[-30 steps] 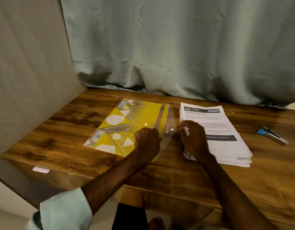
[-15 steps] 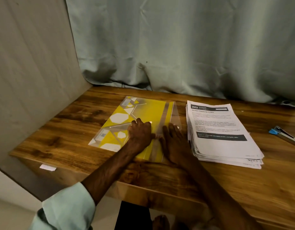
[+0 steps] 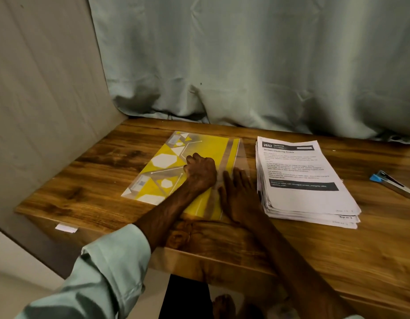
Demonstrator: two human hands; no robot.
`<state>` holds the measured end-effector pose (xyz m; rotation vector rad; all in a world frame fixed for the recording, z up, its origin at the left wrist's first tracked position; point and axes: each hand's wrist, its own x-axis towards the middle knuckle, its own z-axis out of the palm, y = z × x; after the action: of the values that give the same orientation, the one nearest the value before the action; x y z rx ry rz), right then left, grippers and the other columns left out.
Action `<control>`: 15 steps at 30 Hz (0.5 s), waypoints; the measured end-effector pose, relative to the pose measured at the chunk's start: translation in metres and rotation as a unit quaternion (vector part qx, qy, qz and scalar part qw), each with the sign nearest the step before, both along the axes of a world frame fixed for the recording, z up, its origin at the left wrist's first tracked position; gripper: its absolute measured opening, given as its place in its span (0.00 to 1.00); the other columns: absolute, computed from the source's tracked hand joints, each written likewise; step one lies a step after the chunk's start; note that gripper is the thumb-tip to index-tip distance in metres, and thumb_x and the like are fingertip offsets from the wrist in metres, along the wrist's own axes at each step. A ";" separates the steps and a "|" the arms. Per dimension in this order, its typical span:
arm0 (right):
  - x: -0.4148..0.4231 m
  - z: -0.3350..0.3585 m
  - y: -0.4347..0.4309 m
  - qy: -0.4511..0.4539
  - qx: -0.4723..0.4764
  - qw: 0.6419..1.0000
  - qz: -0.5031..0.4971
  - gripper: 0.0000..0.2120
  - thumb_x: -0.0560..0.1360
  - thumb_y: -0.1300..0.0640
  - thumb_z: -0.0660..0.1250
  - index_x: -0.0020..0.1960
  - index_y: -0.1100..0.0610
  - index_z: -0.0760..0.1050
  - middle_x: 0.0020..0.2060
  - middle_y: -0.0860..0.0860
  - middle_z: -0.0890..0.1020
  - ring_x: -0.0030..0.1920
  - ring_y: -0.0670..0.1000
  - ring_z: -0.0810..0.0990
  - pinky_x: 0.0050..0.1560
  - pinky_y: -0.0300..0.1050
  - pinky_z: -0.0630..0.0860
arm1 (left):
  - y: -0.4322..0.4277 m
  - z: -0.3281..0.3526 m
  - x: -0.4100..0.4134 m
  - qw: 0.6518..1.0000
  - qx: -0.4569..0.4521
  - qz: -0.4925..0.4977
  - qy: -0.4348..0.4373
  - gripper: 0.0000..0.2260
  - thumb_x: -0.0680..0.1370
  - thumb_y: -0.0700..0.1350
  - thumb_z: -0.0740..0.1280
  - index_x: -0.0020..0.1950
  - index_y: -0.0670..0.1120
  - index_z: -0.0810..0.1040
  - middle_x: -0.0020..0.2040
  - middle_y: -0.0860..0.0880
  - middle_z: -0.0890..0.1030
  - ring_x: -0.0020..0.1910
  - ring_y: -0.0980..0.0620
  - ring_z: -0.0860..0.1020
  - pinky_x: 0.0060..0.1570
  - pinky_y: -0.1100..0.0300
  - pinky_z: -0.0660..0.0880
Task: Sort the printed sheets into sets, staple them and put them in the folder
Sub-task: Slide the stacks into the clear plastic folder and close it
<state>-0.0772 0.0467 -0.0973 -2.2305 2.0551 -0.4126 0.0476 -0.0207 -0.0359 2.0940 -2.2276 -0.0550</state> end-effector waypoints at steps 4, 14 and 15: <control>0.000 -0.001 -0.001 -0.003 -0.010 1.000 0.007 0.46 0.71 0.31 0.26 0.83 0.51 0.47 0.81 0.60 0.48 0.81 0.60 0.45 0.79 0.55 0.41 | -0.003 -0.003 0.004 1.000 -0.013 0.006 0.002 0.17 0.84 0.49 0.61 0.70 0.43 0.73 0.68 0.37 0.69 0.68 0.35 0.68 0.61 0.45 0.72; 0.003 0.002 0.004 -0.020 -0.037 0.999 -0.001 0.40 0.76 0.38 0.36 0.80 0.56 0.60 0.79 0.64 0.59 0.79 0.65 0.54 0.79 0.61 0.50 | -0.008 0.020 0.016 0.985 -0.071 -0.123 -0.097 0.36 0.82 0.39 0.64 0.84 0.50 0.46 0.60 0.37 0.78 0.57 0.35 0.79 0.48 0.46 0.74; 0.003 0.002 0.003 -0.019 -0.038 0.999 -0.002 0.40 0.76 0.38 0.37 0.79 0.57 0.62 0.78 0.65 0.61 0.79 0.66 0.57 0.78 0.62 0.53 | -0.009 0.023 0.017 0.980 -0.071 -0.150 -0.113 0.37 0.82 0.40 0.63 0.84 0.55 0.44 0.59 0.37 0.77 0.55 0.34 0.80 0.44 0.47 0.73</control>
<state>-0.0745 0.0502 -0.0954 -2.2410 2.0586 -0.5382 0.0647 -0.0300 -0.0132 1.7547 -2.5749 0.3287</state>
